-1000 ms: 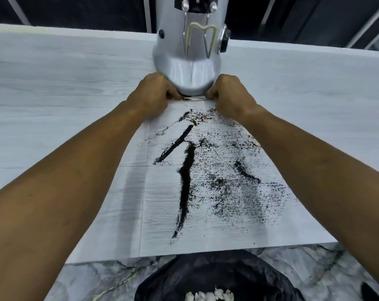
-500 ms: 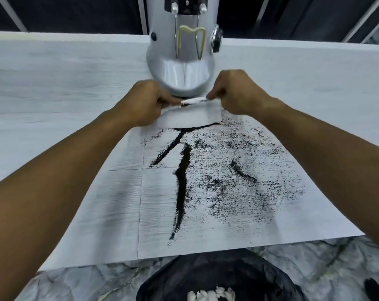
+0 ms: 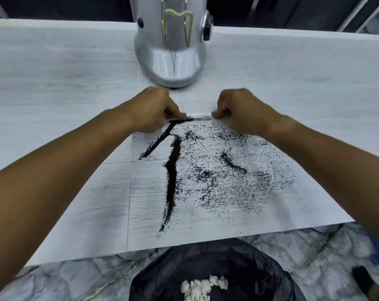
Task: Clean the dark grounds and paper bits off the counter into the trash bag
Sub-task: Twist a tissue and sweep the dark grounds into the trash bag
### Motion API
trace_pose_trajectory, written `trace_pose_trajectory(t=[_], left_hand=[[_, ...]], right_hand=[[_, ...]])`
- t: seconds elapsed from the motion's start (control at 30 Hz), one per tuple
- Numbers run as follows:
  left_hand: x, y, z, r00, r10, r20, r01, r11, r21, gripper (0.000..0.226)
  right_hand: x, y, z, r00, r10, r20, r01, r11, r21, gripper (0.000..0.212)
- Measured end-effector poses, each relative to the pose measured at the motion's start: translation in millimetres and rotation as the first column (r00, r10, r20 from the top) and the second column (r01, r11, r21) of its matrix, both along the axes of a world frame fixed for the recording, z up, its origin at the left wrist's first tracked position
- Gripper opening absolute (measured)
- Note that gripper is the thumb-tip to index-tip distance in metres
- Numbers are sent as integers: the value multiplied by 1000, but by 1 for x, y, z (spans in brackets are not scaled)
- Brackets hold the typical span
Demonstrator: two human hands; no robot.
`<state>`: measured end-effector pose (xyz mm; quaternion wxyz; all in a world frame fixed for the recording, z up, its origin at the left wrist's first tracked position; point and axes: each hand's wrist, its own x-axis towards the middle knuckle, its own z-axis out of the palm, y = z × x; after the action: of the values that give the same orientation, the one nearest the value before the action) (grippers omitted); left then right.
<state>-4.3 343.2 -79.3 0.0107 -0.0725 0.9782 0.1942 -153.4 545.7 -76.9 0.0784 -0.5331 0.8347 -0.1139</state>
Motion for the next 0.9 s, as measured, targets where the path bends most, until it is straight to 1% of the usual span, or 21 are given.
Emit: trace_pose_trajectory(t=[0.1, 0.17, 0.23, 0.27, 0.33, 0.43, 0.47, 0.53, 0.6, 0.67, 0.7, 0.77, 0.8, 0.9], left_hand=[[6, 8, 10, 996, -66, 53, 67, 998, -4, 36], [-2, 10, 14, 998, -51, -24, 51, 998, -25, 36], [-21, 13, 13, 989, 16, -144, -26, 997, -71, 36], [-32, 17, 11, 983, 46, -175, -64, 993, -97, 37], [-53, 29, 5, 980, 77, -182, -105, 984, -146, 41], [-75, 47, -5, 983, 76, -168, -107, 976, -187, 48], [-78, 49, -7, 983, 75, -168, -104, 979, -175, 49], [-80, 47, -8, 985, 87, -149, -103, 990, -100, 43], [-69, 44, -4, 997, 45, -70, -49, 997, -55, 38], [-49, 42, 3, 996, -82, 19, 83, 996, -45, 36], [-41, 42, 8, 989, -134, 63, 137, 990, -35, 35], [-37, 44, 19, 975, -188, 120, 192, 981, -21, 32], [-43, 45, 24, 975, -195, 103, 199, 980, -26, 33], [-83, 58, 37, 985, -158, -67, 154, 986, -63, 36]], right_hand=[[6, 17, 5, 998, 15, 55, -18, 999, 50, 31], [-8, 13, 12, 999, -21, 46, 21, 1000, 12, 39], [-32, 3, 20, 996, -91, -27, 89, 995, -54, 39], [-46, -2, 23, 991, -119, -55, 115, 991, -68, 37], [-69, -7, 21, 984, -155, -86, 150, 987, -60, 38], [-85, -1, 11, 976, -207, -70, 207, 978, -13, 45], [-84, 3, 9, 972, -229, -58, 228, 974, -11, 45], [-72, 12, 6, 968, -251, -27, 250, 968, -23, 39], [-51, 30, 4, 971, -238, 15, 238, 971, -29, 30], [-25, 52, 1, 977, -204, 56, 205, 979, -15, 22], [-13, 61, 0, 980, -180, 80, 181, 983, -3, 22], [-3, 71, 2, 978, -169, 122, 167, 986, 26, 30], [-5, 73, 8, 974, -190, 124, 187, 982, 34, 34], [-38, 80, 26, 942, -324, 89, 327, 945, -17, 39]])
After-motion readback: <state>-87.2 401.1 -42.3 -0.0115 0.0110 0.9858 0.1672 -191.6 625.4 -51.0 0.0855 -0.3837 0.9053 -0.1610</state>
